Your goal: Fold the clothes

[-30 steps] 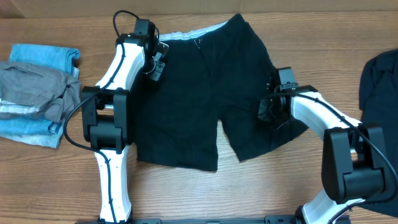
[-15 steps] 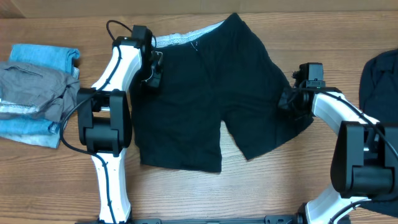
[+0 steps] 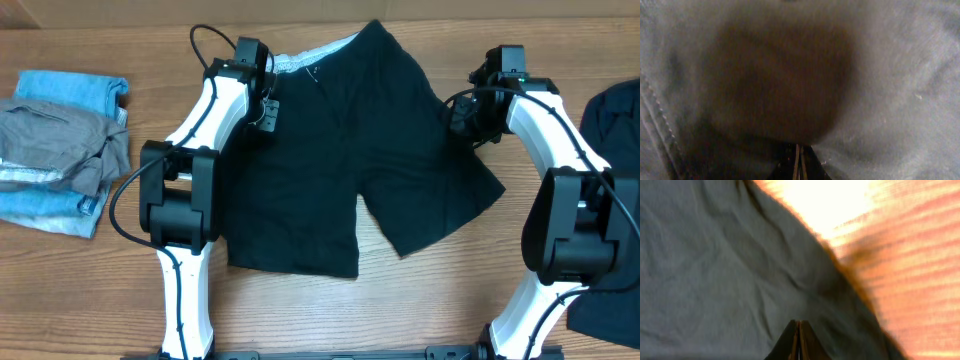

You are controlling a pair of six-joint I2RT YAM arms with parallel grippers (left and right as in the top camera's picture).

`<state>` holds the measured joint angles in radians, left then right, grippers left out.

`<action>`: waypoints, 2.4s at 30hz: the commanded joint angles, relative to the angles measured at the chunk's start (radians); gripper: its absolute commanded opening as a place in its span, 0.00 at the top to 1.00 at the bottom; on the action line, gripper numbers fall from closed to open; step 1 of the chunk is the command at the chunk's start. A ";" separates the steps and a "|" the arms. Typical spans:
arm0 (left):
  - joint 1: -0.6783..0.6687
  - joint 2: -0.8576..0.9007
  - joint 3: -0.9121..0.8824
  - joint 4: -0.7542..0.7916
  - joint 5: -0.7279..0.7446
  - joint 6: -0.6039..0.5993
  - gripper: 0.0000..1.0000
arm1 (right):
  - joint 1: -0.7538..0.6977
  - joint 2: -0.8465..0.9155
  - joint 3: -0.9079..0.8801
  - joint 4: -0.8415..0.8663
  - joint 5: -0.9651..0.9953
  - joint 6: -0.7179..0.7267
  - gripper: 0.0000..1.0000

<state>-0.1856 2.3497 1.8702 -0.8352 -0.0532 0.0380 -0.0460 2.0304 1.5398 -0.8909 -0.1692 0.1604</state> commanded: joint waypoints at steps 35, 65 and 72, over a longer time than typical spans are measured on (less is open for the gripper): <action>0.008 0.063 0.129 0.097 -0.005 0.164 0.87 | 0.541 -0.031 -0.141 -0.029 -0.361 -0.051 0.62; 0.042 0.063 0.521 -0.206 0.207 0.104 0.61 | 0.142 -0.031 -0.183 0.016 0.191 -0.270 0.96; 0.046 0.071 0.465 -0.203 0.209 0.217 0.64 | 0.125 -0.031 -0.183 0.036 0.203 -0.397 0.96</action>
<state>-0.1440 2.4073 2.3653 -1.0405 0.1390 0.1844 0.0933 2.0205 1.3518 -0.8696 -0.0147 -0.1837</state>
